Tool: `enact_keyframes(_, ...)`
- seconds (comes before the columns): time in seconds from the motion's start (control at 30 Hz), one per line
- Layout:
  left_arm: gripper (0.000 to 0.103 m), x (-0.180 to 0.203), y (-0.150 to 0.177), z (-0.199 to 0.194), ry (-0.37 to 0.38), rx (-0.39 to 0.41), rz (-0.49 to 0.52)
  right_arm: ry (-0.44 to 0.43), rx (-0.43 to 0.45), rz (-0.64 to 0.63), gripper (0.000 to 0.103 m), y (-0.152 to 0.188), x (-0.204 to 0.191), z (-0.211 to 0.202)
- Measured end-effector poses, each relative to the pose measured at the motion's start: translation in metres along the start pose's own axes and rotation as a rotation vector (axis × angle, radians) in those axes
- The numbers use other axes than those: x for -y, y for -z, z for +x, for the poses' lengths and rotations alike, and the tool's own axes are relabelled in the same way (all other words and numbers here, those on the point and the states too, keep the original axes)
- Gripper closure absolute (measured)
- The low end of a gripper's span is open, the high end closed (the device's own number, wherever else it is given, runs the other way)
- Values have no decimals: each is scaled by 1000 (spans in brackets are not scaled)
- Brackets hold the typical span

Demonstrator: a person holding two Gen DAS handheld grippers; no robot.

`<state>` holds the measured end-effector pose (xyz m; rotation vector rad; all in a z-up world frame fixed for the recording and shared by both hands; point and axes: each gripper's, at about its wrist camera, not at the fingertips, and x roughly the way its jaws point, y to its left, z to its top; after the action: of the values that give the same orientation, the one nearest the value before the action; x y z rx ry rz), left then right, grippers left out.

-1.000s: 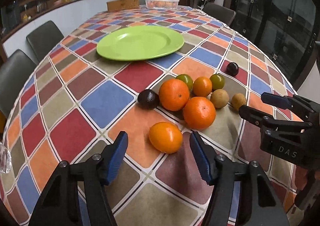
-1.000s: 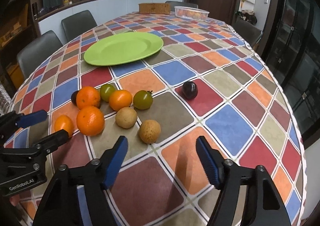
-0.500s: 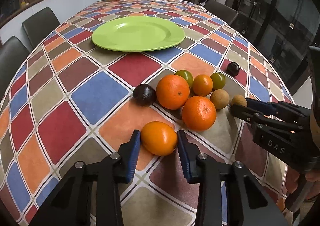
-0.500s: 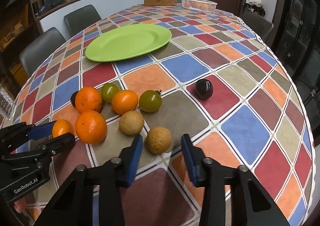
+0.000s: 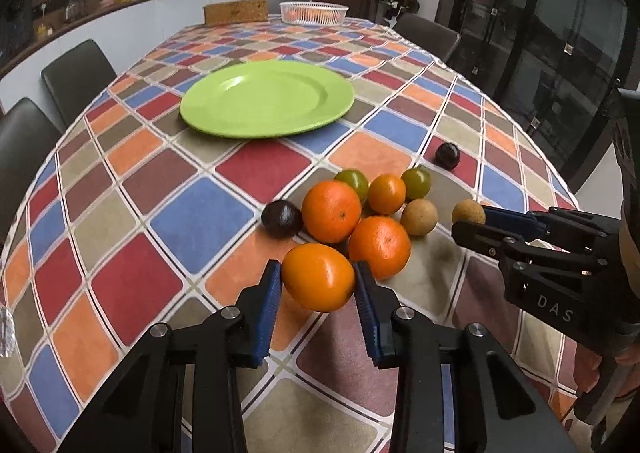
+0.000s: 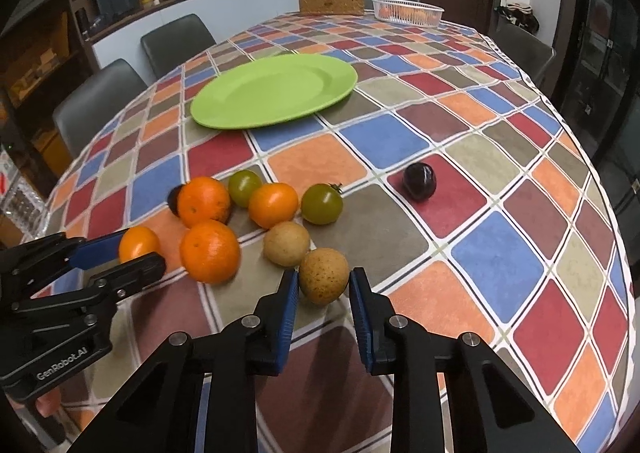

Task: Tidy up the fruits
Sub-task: 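Close left gripper on the orange while right gripper closes on the brown fruit, then carry both fruits over the green plate and open both grippers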

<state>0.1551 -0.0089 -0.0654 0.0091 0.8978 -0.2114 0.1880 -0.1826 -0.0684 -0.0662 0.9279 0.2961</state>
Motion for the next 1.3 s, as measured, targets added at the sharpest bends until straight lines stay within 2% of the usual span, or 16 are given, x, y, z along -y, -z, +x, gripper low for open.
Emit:
enact_keyframes(0.43, 67, -7, -35, -7, 22, 70, 58, -42, 59, -26, 76, -31, -11, -13)
enact_keyframes(0.77, 67, -24, -76, 1, 15, 98, 104, -55, 86, -58, 76, -77, -17, 0)
enact_keyframes(0.97, 67, -31, -98, 13, 26, 88, 133, -65, 72, -88, 76, -102, -19, 15)
enact_keyframes(1.3, 67, -52, -126, 47, 61, 24, 111, -105, 8, -96, 76, -138, -19, 56)
